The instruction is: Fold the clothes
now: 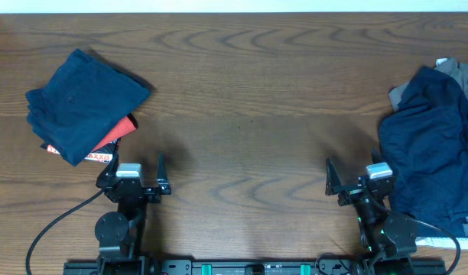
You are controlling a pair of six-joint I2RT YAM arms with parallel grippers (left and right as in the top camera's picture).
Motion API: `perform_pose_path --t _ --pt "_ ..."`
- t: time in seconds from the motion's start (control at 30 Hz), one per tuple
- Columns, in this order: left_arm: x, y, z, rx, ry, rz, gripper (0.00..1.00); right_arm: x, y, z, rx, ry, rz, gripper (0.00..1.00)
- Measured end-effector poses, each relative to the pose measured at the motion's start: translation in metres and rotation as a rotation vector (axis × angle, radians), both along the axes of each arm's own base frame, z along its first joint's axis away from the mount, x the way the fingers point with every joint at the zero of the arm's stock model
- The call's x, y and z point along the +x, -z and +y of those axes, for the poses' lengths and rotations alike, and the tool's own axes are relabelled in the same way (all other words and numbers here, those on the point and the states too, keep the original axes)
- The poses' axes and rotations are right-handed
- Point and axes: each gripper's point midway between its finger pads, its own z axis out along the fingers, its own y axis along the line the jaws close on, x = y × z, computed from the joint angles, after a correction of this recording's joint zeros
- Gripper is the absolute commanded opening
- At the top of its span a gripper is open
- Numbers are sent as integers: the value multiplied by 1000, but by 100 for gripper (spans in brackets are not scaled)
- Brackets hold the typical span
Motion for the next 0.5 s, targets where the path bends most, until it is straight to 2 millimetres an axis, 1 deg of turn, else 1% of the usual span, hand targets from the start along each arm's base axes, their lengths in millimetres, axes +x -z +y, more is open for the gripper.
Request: perform_pose_path --t 0.13,0.23,0.4,0.43,0.5 --pt "0 1 -4 -82 13 10 98 -1 6 -6 3 36 62 99" --pt "0 10 -7 -134 26 65 98 -2 11 -12 -6 68 138 99" --pt "-4 36 -13 -181 35 252 98 3 0 -16 -25 102 254 99" --pt "-4 37 -13 -187 34 293 98 5 -1 -17 -30 106 280 99" --pt "-4 34 -14 -197 29 357 98 10 -4 -18 -43 114 350 99"
